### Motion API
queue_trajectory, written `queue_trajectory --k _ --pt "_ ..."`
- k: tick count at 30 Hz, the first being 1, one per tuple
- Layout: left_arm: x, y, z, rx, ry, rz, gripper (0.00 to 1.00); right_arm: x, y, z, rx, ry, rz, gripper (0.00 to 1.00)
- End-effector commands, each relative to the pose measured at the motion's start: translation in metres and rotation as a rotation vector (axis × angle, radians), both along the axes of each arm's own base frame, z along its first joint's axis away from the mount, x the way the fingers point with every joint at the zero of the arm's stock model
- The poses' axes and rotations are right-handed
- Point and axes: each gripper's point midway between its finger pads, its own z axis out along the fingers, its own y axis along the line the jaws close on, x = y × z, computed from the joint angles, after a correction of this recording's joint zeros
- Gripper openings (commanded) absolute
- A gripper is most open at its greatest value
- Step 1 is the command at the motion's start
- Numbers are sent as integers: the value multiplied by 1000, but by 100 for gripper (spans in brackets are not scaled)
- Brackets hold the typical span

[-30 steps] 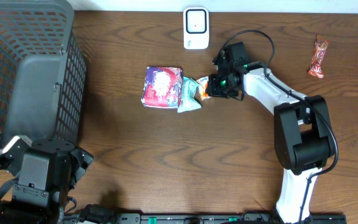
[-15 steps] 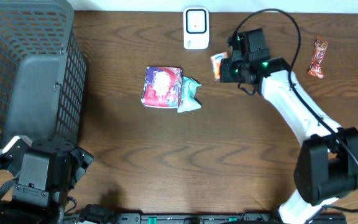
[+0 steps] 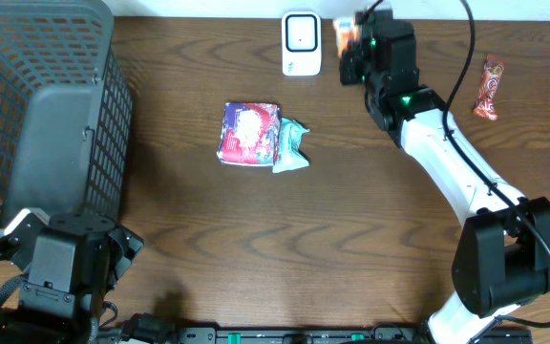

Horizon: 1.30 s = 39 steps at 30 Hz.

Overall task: Scan the item barcode
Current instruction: 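Hold the Kleenex pack up in front of the white scanner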

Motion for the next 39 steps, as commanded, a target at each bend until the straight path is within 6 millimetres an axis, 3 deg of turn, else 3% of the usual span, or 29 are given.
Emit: queue_trajectory --k 1,7,19,27,34,39 --pt "0 2 0 4 -2 21 98 10 5 24 -51 -122 -13 1" --pt "0 2 0 4 -2 21 98 33 22 12 -59 -139 -17 1" --pt "0 2 0 4 -2 21 98 90 52 -31 -254 92 69 1" --pt "0 2 0 4 -2 21 98 90 60 -66 -636 111 98 1" --pt "0 2 0 4 -2 21 98 84 78 -59 -745 70 100 1" --pt "0 2 0 4 -2 21 98 83 76 -61 -764 78 99 1"
